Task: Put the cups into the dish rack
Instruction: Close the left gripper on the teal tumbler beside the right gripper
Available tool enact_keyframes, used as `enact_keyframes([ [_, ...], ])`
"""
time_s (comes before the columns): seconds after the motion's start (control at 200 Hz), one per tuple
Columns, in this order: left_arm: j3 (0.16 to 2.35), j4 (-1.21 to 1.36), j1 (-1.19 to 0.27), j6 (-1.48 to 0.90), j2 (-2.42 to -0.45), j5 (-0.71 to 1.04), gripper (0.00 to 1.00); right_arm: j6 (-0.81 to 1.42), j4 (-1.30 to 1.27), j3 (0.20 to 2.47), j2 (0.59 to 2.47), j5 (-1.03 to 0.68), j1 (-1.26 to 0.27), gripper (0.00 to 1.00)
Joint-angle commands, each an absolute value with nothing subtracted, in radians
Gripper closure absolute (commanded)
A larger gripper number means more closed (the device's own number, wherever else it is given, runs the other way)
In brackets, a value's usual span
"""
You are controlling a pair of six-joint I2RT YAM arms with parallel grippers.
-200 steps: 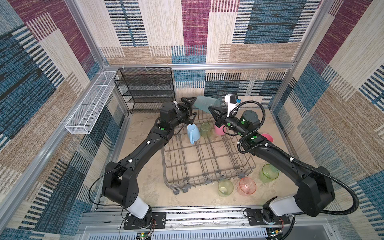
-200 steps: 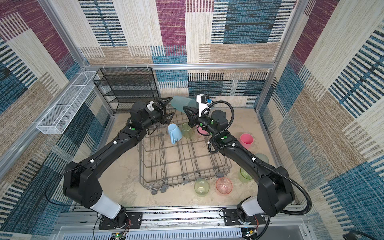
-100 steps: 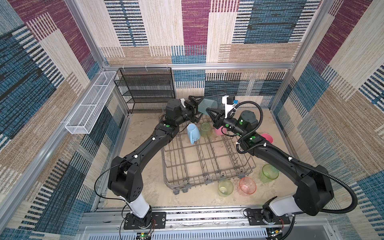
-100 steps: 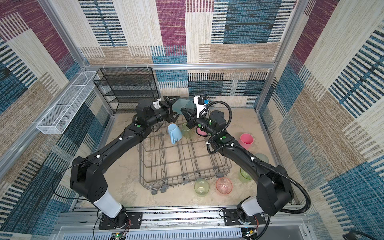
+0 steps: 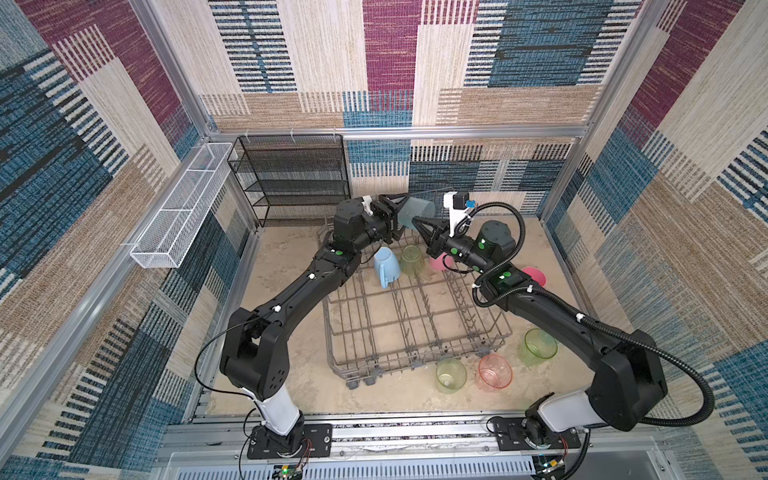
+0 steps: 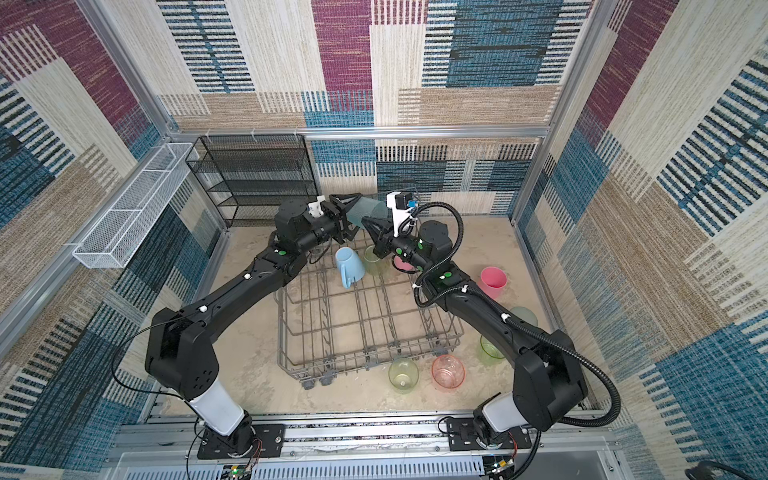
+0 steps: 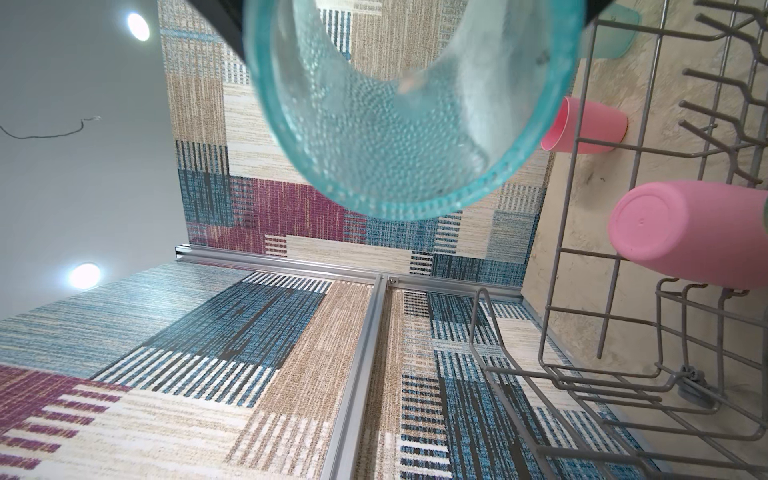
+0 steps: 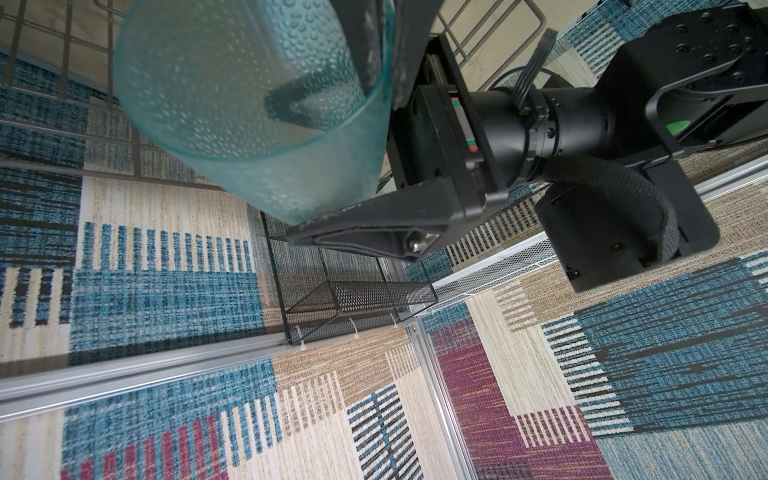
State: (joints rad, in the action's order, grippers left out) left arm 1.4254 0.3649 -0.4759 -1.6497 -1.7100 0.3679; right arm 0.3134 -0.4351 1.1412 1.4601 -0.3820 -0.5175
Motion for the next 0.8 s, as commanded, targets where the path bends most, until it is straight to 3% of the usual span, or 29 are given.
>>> enact_keyframes([
  [0.0,1.416,0.417,-0.479,-1.639,-1.707,0.374,0.34,0.311,-0.453,1.155,1.466,-0.390,-0.520,0.95],
  [0.155,1.404,0.413,-0.476,-1.617,-1.705,0.364,0.34,0.314,-0.454,1.149,1.464,-0.377,-0.520,0.75],
  [0.356,1.401,0.381,-0.473,-1.570,-1.698,0.348,0.35,0.316,-0.436,1.153,1.463,-0.354,-0.520,0.61],
  [0.791,1.391,0.259,-0.418,-1.441,-1.656,0.321,0.35,0.307,-0.384,1.139,1.451,-0.283,-0.520,0.56],
])
